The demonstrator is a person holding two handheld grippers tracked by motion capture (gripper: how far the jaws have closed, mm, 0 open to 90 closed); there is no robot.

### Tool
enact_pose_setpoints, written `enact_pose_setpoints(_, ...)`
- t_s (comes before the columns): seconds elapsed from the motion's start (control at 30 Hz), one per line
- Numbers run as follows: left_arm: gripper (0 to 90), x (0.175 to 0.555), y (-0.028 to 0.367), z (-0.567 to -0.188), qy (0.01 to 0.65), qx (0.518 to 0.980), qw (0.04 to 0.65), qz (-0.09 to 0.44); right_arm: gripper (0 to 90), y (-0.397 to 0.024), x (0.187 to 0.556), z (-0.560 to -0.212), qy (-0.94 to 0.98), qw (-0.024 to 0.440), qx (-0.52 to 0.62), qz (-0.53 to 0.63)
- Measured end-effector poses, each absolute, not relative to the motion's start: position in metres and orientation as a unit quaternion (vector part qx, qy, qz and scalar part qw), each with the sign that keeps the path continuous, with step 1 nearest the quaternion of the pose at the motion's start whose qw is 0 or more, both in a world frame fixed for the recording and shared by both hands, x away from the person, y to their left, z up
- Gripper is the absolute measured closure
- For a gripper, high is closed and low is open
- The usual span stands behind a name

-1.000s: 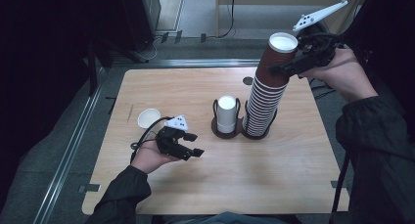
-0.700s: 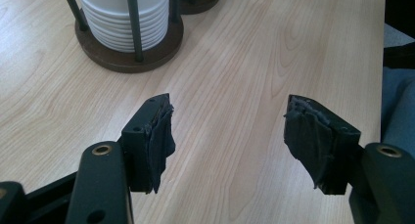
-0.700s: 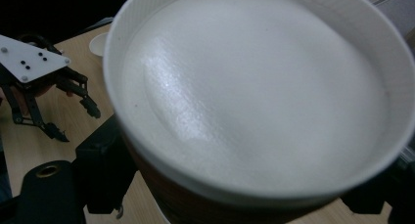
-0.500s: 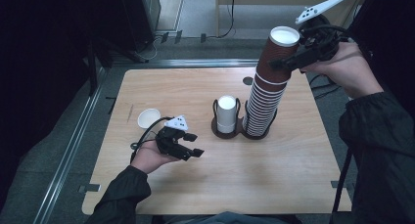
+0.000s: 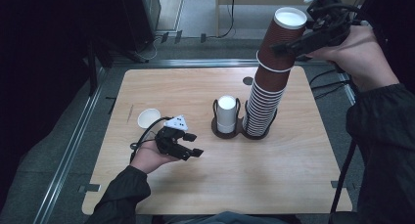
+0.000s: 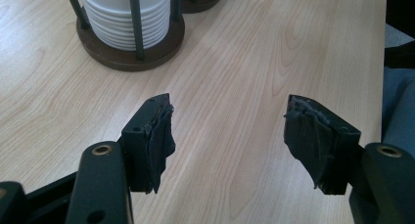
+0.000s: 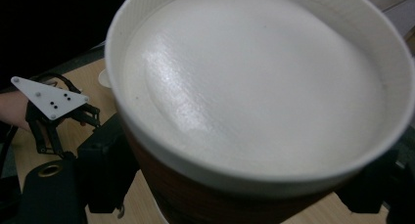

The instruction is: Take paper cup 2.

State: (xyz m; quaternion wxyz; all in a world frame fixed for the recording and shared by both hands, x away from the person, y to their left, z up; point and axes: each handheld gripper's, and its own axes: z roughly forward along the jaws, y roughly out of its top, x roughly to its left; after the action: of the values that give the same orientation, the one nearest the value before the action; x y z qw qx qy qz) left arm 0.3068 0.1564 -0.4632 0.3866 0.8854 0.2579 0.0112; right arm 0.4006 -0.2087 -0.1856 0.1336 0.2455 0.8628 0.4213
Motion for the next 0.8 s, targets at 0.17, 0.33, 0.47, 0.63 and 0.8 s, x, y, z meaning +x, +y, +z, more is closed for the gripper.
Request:
enact_pose_setpoints(0.17,33.5,0.308,0.156,-0.464,0.258,0.885,0.387,0.004,17.2,-0.211,0.394,-0.173,0.860,0.144,0.237,0.428)
enact_pose_setpoints(0.33,30.5,0.308,0.155,-0.464,0.259,0.884,0.390,-0.004,17.2,-0.213,0.388,-0.161,0.860,0.156,0.229,0.429)
enact_pose_setpoints(0.47,30.5,0.309,0.156,-0.465,0.260,0.885,0.386,-0.002,17.2,-0.214,0.379,-0.151,0.858,0.155,0.221,0.437)
enact_pose_setpoints(0.63,30.5,0.309,0.156,-0.464,0.261,0.883,0.389,-0.002,17.2,-0.215,0.369,-0.146,0.859,0.145,0.214,0.442)
enact_pose_setpoints(0.8,28.6,0.309,0.156,-0.463,0.263,0.879,0.397,-0.006,17.2,-0.214,0.356,-0.146,0.862,0.137,0.201,0.445)
